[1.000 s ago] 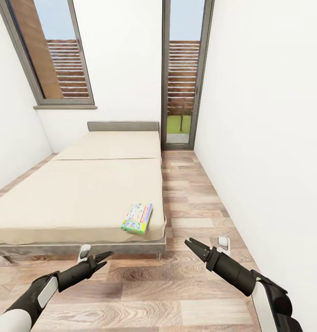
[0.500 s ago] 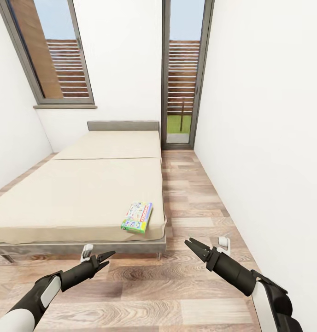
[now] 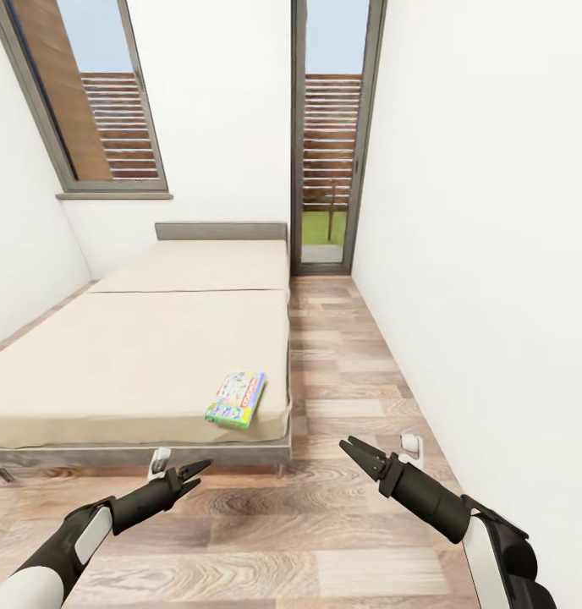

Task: Put all the toys in the child's room - the three board games (two on the bed and one on the table), the two jigsaw puzzles on the table, and the tennis ball on the table - inside the toy box on the table in the child's room.

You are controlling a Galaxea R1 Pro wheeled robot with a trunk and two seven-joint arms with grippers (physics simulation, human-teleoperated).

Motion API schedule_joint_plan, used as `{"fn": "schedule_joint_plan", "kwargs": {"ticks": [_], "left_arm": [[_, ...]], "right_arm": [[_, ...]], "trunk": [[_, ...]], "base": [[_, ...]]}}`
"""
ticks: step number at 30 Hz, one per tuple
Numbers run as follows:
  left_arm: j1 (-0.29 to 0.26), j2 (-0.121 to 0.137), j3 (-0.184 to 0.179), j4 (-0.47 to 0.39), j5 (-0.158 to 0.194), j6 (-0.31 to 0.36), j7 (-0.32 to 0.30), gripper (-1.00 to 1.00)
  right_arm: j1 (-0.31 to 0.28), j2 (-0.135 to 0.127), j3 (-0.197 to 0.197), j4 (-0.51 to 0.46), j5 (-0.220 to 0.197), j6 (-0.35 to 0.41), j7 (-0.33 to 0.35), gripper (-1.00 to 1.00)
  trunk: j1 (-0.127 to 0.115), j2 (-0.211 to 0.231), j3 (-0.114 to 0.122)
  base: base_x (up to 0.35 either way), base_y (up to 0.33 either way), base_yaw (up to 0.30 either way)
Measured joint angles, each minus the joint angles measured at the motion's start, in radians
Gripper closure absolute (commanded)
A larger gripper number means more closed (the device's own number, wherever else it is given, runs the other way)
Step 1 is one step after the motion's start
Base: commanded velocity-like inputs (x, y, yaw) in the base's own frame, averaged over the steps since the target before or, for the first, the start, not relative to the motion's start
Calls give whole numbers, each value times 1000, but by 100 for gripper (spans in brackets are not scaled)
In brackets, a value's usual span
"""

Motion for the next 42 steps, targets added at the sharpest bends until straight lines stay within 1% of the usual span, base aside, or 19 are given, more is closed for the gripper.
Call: {"fn": "schedule_joint_plan", "kwargs": {"ticks": [9,18,26,42], "left_arm": [[0,0,-1,0,1,-1,-1,-100],[0,0,-1,0,1,-2,-1,-100],[0,0,-1,-1,2,-2,-2,-100],[0,1,4,-1,2,0,-3,-100]], "right_arm": [[0,0,0,0,0,0,0,-100],[0,-1,0,0,0,0,0,-100],[0,-2,-1,0,0,0,0,-100],[0,-2,-3,0,0,0,1,-100]], "trunk": [[0,0,0],[0,0,0],[0,0,0],[0,0,0]], "base": [[193,-59,0],[86,-7,0],[215,-1,0],[28,0,0]]}}
